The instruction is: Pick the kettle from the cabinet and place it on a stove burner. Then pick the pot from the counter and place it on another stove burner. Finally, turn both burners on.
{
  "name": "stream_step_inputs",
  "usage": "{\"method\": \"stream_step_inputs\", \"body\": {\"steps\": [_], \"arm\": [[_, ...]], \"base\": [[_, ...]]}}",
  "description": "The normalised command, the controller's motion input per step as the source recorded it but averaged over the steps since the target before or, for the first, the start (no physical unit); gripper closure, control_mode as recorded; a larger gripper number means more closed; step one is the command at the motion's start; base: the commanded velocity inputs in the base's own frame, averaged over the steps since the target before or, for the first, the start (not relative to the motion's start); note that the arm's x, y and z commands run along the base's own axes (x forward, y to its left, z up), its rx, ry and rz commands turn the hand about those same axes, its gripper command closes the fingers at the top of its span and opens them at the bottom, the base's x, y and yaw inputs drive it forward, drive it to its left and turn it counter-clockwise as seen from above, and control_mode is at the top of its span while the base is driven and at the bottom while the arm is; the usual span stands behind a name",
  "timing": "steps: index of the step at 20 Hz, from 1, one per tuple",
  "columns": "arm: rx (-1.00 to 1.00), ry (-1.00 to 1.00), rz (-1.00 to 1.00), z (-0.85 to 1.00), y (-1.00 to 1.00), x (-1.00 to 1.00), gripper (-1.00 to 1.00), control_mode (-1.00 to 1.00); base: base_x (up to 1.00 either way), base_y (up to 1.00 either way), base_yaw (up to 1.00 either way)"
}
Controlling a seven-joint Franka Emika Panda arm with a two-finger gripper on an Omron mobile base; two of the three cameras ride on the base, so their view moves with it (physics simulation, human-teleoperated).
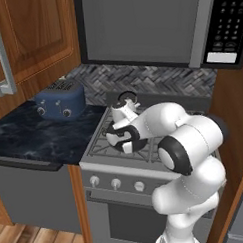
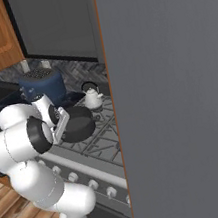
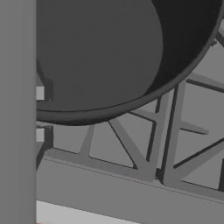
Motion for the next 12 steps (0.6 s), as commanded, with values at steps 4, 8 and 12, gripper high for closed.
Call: {"method": "stream_step_inputs", "body": {"steps": [4, 8, 12], "arm": [[0.00, -0.01, 0.02, -0.04, 0.00, 0.00, -1.00, -1.00], [0.00, -0.05, 0.01, 0.00, 0.00, 0.00, -1.00, -1.00], [0.00, -0.07, 0.00, 0.00, 0.00, 0.00, -1.00, -1.00]], "base": [[0.00, 0.00, 0.00], [0.00, 0.00, 0.00], [0.00, 0.00, 0.00]]}}
